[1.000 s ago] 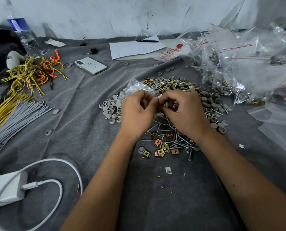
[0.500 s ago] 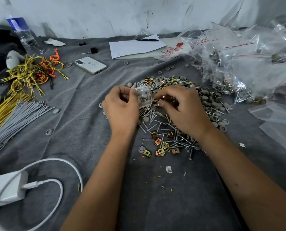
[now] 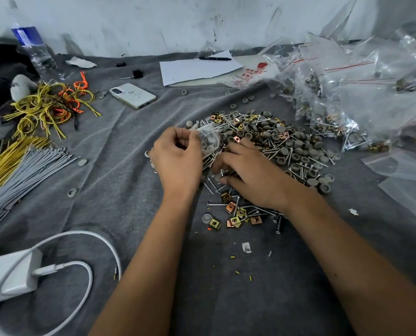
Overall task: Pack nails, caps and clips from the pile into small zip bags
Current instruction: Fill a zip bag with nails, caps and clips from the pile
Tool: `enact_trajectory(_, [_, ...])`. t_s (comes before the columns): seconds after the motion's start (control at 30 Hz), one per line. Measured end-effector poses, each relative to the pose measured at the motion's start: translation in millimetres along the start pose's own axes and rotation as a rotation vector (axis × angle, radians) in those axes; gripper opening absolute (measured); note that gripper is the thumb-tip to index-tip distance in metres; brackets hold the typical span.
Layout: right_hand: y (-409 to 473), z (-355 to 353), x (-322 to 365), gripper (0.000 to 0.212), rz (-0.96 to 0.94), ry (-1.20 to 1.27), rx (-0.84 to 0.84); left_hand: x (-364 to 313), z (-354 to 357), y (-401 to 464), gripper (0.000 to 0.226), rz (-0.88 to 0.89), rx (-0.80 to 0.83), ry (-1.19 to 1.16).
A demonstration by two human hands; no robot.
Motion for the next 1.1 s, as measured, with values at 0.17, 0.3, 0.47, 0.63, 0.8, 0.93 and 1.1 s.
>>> enact_trajectory(0.17, [-2.2,-5.7,2.8,0.007,-0.013,0.044,-0.019,0.0,2.3,-1.4,0.020,0.005,0.021,-0.002])
enact_trajectory(0.3, [-3.4,-7.8,1.9,0.022,0.060,-0.025,-0.060,0.6,3.0,-1.0,0.019,-0.002,0.027,-0.012])
enact_trajectory(0.47, [-4.9,-8.2,-0.6,0.023,0.121,-0.058,-0.059,-0.4,3.1,-1.4,0.022,0.007,0.037,-0.008])
enact_trajectory(0.63, [-5.2,-8.6,-0.1,0.014,0.070,0.035,-0.051,0.5,4.0,-1.4,0.024,0.006,0.033,-0.004])
enact_trajectory(0.8, [-6.7,-31.3,-5.6,0.012,0.100,0.211,-0.367,-2.2,9.6,-2.9,0.025,0.068,0.100,0.053])
enact_trajectory(0.93, [-11.0,-42.3,-8.1,0.013,0.090,0.230,-0.517,-8.6,25.4,-13.2,0.021,0.169,0.266,0.101])
enact_trajectory(1.1, [-10.1,-36.1,-6.2,0.020,0.062,0.225,-0.461,-10.2,31.3,-18.0,0.012,0.232,0.321,0.082])
Point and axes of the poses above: each hand's wrist, its own y-axis towards the middle knuckle, its own z-axis out of the palm, x = y × z, the point moved 6 cm from there along y, towards the middle knuckle, and after that the axes turned 2 degrees about -y, right-handed, at the moved point
